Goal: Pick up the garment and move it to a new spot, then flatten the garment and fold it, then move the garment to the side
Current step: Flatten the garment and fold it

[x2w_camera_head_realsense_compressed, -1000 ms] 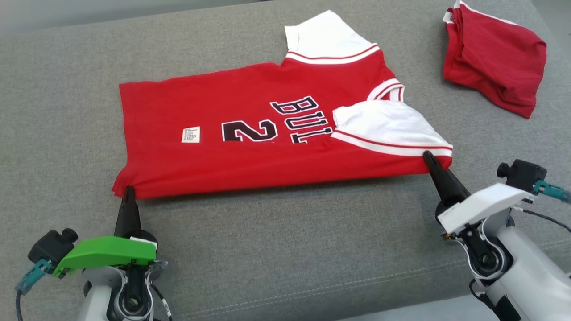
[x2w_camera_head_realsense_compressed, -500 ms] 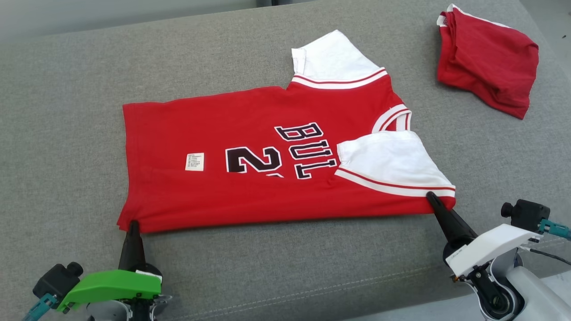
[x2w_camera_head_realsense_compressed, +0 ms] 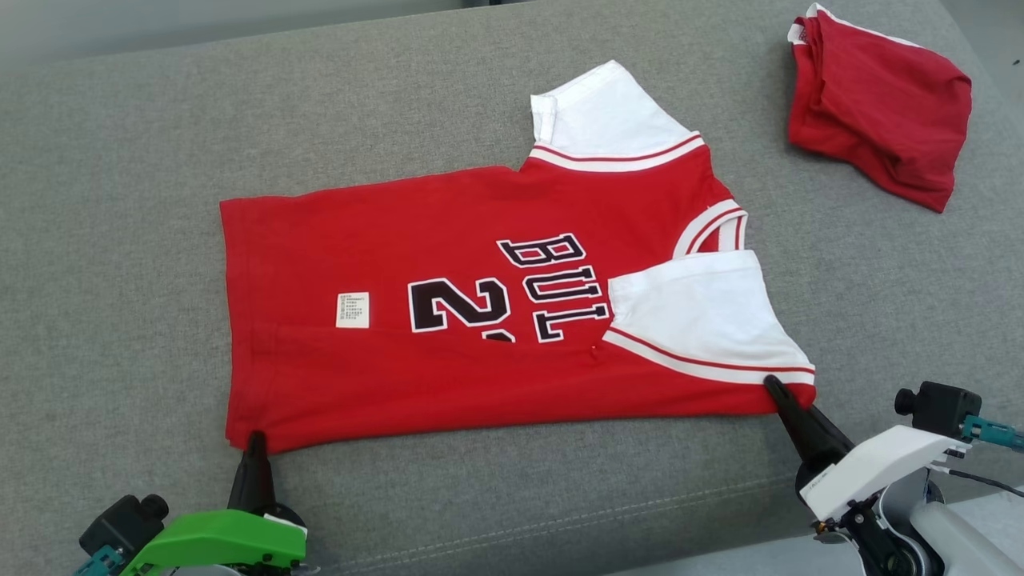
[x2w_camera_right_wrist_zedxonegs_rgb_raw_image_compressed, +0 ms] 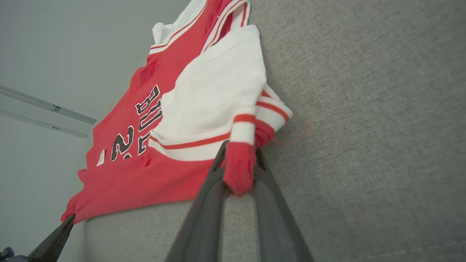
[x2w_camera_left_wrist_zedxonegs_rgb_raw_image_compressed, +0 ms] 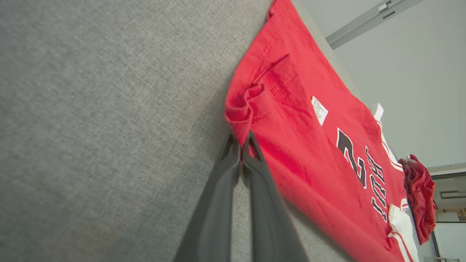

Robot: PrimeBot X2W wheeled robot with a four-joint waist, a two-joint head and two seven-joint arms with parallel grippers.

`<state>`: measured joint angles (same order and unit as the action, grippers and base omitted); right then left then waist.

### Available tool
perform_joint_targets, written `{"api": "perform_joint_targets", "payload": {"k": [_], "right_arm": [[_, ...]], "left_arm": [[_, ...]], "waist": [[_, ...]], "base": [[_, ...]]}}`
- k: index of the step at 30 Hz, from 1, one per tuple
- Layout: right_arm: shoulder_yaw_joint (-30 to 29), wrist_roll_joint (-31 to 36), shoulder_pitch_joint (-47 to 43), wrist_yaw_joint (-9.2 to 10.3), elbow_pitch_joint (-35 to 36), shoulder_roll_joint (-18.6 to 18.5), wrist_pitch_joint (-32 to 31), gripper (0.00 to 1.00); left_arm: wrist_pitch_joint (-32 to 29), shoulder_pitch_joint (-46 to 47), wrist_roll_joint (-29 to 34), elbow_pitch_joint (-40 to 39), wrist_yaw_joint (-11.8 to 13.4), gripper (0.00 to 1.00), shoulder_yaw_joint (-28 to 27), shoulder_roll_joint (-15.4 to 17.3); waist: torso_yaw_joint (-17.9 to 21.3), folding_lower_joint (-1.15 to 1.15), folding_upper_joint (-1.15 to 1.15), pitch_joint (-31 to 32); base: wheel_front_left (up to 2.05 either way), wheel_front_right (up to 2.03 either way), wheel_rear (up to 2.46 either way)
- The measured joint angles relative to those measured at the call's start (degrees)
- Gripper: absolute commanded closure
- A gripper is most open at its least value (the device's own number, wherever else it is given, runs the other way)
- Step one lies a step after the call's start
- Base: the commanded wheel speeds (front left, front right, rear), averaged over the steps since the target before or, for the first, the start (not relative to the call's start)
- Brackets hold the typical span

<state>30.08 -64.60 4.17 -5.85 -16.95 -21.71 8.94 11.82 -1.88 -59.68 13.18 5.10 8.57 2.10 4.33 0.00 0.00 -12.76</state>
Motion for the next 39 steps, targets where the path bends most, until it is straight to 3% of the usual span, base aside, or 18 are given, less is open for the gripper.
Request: {"api": "perform_joint_targets", "payload": {"k": [1, 2, 3, 14, 20, 30, 39], "right_arm": [[0.0, 0.0, 0.0, 0.35, 0.0, 0.0, 0.0, 0.53], [0.0, 0.0, 0.0, 0.64, 0.0, 0.0, 0.0, 0.18], [0.0, 0.0, 0.0, 0.94, -0.1, -0.1, 0.0, 0.01], [-0.8, 1.9, -1.2, 3.04, -0.4, -2.9, 0.2, 0.0], [-1.6, 5.8, 0.6, 4.03, 1.3, -7.3, 0.6, 0.0], [-1.2, 11.3, 15.7, 3.9, 4.0, -14.2, -5.7, 0.0], [-0.2, 12.9, 30.8, 3.18, 3.9, -15.4, -13.8, 0.0]], "left_arm": [[-0.2, -0.1, 0.0, 0.0, 0.2, 0.57, 0.2, 0.1], [-0.3, -0.2, 0.1, 0.0, 0.3, 0.26, 0.4, 0.2], [-0.5, -0.3, 0.4, 0.0, 0.4, 0.0, 0.6, 0.3], [-0.1, -1.7, 5.3, -0.7, 1.3, 0.0, -0.9, 5.0], [0.4, -0.9, 11.4, -3.2, 1.5, 0.0, -0.3, 8.5], [-1.2, 8.6, 18.1, -6.2, 1.5, 0.0, 5.8, 9.6], [-4.2, 19.2, 22.0, -8.1, 1.6, 0.0, 8.5, 9.4]], "waist": [[0.0, 0.0, 0.0, 0.0], [0.0, 0.0, 0.0, 0.0], [0.1, 0.0, 0.0, -0.1], [0.3, 0.0, 0.0, 0.2], [0.5, 0.0, 0.0, 0.5], [0.2, 0.0, 0.0, -1.3], [-1.8, 0.0, 0.0, -5.8]], "base": [[0.0, 0.0, 0.0], [0.0, 0.0, 0.0], [0.0, 0.0, 0.0], [0.0, 0.0, 0.0], [0.0, 0.0, 0.0], [0.0, 0.0, 0.0], [0.0, 0.0, 0.0]]}}
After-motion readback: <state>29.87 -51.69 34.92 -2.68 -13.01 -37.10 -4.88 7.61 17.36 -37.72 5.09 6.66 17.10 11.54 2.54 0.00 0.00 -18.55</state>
